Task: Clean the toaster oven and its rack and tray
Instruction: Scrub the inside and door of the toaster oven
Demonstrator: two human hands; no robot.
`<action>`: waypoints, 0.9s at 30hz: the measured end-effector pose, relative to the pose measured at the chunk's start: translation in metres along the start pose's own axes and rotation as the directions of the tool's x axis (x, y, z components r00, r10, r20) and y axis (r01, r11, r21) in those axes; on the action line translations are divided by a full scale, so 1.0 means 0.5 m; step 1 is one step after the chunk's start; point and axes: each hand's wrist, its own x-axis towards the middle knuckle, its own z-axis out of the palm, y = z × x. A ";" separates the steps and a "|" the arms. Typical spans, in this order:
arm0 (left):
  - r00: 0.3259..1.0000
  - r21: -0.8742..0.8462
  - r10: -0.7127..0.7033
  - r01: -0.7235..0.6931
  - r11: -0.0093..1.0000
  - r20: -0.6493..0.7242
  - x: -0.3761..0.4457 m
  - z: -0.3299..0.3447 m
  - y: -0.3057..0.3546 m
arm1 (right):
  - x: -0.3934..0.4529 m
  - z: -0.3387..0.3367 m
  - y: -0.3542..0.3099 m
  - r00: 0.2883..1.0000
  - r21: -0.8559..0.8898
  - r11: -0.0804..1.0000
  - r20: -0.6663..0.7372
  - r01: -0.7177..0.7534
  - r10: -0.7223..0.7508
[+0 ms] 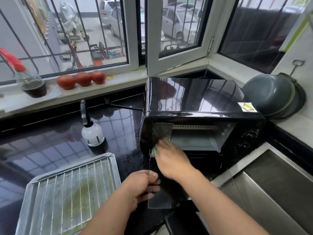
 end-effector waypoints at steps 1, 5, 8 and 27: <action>1.000 0.004 -0.005 0.005 1.000 0.003 0.000 -0.001 0.001 | -0.033 0.005 -0.001 0.999 -0.002 0.999 -0.014 0.045 -0.045; 1.000 0.001 -0.021 0.021 1.000 0.003 -0.003 -0.002 0.003 | 0.001 -0.019 0.003 0.997 0.017 0.997 0.047 -0.069 0.068; 1.000 0.013 -0.020 0.020 1.000 -0.010 -0.005 0.005 0.003 | 0.059 -0.051 -0.012 0.977 0.025 0.978 0.066 -0.206 0.204; 0.997 -0.004 -0.069 0.069 0.998 0.024 0.005 -0.004 0.003 | -0.027 0.015 -0.001 0.998 -0.106 0.992 -0.030 -0.066 0.063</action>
